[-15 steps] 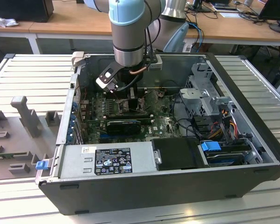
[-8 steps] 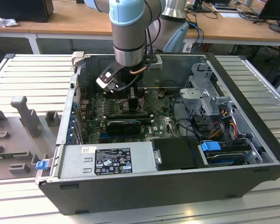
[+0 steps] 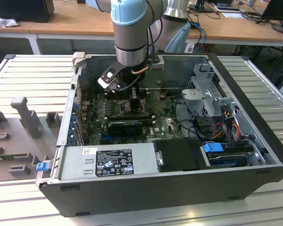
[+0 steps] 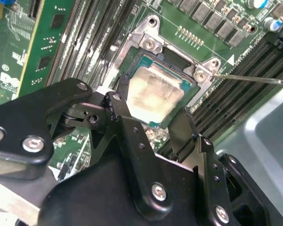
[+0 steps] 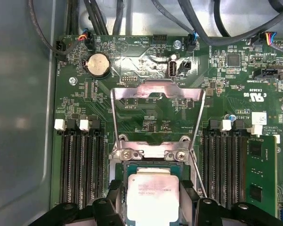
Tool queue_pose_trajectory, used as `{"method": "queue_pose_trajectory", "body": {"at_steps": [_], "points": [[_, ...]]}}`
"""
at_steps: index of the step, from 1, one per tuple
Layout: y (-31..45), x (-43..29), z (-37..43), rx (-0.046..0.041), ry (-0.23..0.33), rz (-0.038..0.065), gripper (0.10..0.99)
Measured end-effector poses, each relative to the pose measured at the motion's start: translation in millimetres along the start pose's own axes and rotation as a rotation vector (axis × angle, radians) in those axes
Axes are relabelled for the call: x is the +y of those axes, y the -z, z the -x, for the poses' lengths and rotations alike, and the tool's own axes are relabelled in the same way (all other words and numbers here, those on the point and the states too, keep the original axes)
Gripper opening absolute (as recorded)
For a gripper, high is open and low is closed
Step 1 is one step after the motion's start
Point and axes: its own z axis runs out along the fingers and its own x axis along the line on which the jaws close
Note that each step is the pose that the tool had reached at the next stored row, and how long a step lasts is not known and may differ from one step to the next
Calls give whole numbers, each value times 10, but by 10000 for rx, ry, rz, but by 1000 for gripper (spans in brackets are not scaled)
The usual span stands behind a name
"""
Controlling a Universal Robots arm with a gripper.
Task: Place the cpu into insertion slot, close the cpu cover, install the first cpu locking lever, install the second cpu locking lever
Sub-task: 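Place the cpu into insertion slot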
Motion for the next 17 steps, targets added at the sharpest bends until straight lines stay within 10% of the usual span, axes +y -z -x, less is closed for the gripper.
{"method": "queue_pose_trajectory", "body": {"at_steps": [2, 4, 7, 17], "points": [[49, 4, 17, -38, 4, -1, 604], [61, 5, 41, -71, 6, -2, 278], [72, 6, 41, -72, 7, -2, 106], [100, 7, 40, -71, 6, -1, 106]]}}
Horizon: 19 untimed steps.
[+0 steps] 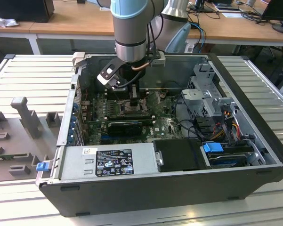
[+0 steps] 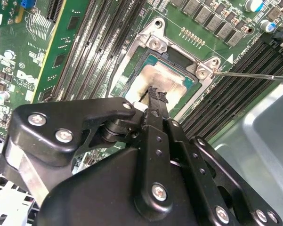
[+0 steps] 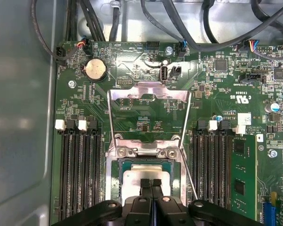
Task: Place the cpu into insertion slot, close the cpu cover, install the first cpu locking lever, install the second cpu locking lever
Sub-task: 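Place the cpu into insertion slot, then close the cpu cover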
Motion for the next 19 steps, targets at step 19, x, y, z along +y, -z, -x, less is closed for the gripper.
{"method": "queue_pose_trajectory", "body": {"at_steps": [19], "points": [[80, 7, -1, -5, 0, 0, 106]]}}
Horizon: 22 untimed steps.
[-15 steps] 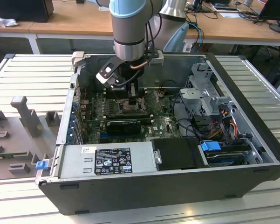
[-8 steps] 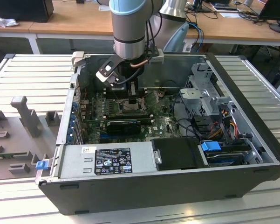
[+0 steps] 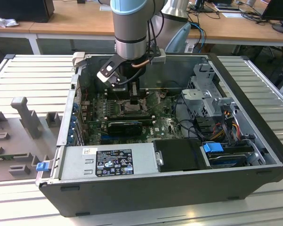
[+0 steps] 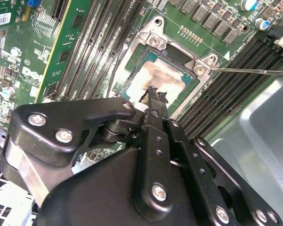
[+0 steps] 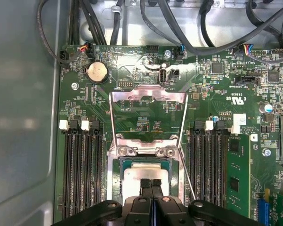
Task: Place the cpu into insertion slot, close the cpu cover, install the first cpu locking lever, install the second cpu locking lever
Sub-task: 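Close the cpu cover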
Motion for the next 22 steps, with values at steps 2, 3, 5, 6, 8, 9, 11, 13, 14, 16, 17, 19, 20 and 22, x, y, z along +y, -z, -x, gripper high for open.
{"method": "queue_pose_trajectory", "body": {"at_steps": [2, 3, 5, 6, 8, 9, 11, 13, 14, 16, 17, 19, 20, 22], "points": [[11, 1, 0, 0, 0, 0, 106], [15, 1, 0, 1, 0, 0, 106], [20, 2, 0, 2, 0, 1, 106], [21, 2, 0, 1, 0, 1, 106], [23, 2, 0, 1, 0, 0, 106], [23, 2, 0, 1, 0, 0, 106], [24, 2, 0, 0, 0, 0, 106], [29, 2, 0, -1, 0, -1, 106], [31, 3, 0, 0, 0, 0, 106], [45, 4, 0, 0, 1, -1, 106], [50, 4, 0, 1, 0, 0, 106], [65, 5, 0, 0, 0, 0, 106], [75, 6, -1, 0, 0, 0, 106], [99, 8, -1, 1, 0, -1, 106]]}}
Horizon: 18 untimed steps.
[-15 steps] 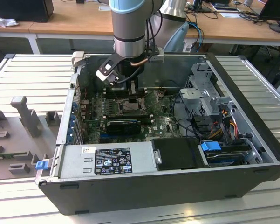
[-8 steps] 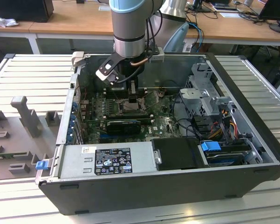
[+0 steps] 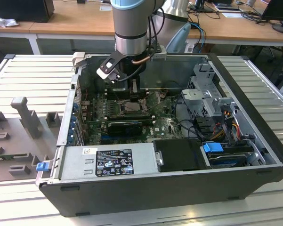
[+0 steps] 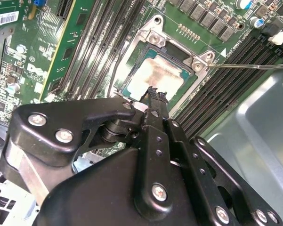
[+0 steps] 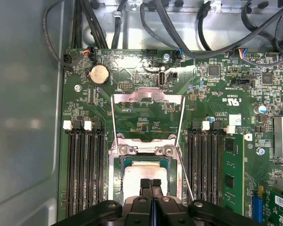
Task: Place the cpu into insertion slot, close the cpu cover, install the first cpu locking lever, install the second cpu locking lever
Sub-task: 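Close the cpu cover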
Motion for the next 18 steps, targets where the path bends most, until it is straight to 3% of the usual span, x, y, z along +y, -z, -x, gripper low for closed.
{"method": "queue_pose_trajectory", "body": {"at_steps": [8, 13, 15, 18], "points": [[101, 8, -1, 0, 0, 0, 106], [267, 22, -2, -1, 0, 0, 106], [273, 28, -2, 3, 3, -6, 106], [266, 105, -2, 1, -1, -26, 106]]}}
